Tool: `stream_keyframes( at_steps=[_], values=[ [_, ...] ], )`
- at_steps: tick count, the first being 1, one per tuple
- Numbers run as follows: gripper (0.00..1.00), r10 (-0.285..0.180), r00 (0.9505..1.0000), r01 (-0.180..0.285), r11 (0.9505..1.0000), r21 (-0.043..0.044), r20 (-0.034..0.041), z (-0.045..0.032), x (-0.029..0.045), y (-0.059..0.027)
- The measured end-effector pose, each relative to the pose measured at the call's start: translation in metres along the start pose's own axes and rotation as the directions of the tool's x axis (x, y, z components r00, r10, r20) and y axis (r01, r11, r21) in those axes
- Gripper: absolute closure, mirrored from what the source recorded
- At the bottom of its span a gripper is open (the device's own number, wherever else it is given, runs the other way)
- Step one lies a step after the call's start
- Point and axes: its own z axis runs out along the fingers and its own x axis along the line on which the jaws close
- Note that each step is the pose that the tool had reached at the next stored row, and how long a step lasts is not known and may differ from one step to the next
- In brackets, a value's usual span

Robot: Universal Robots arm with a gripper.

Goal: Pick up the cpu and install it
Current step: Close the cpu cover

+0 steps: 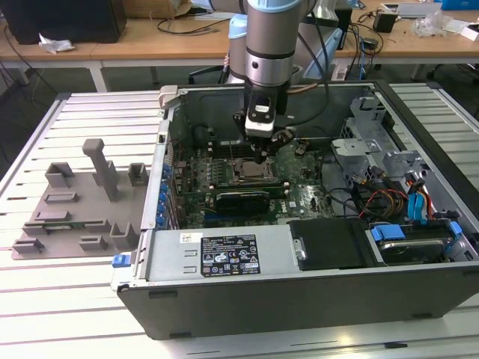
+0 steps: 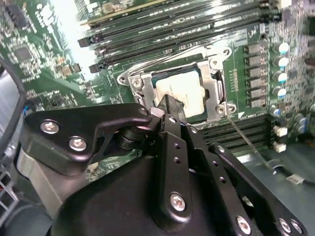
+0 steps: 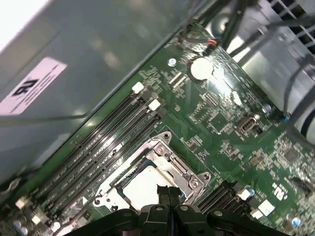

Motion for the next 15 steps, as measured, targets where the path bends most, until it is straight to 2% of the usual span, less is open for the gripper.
stream_keyframes(
  at_steps=[3,5,6,8,11,13,14,15],
  values=[
    [0.89,-0.084,0.9965,0.084,0.9965,-0.001,0.004,0.0,0.0,0.0],
    [0.89,-0.151,0.9885,0.151,0.9885,-0.0017,0.0071,0.0,0.0,0.0],
    [0.89,-0.203,0.9791,0.203,0.9792,-0.0019,0.0097,0.0,0.0,0.0],
    [0.89,-0.238,0.9711,0.238,0.9712,-0.0021,0.0115,0.0,0.0,0.0],
    [0.89,-0.336,0.9417,0.336,0.9418,-0.0023,0.0164,0.0001,0.0,0.0001],
    [0.89,-0.376,0.9262,0.377,0.9264,-0.0021,0.0185,0.0,0.0,0.0],
    [0.89,-0.409,0.9124,0.409,0.9125,-0.0019,0.0202,0.0,0.0,0.0],
    [0.89,-0.427,0.9041,0.427,0.9043,-0.0018,0.0211,0.0,0.0,0.0]
  ],
)
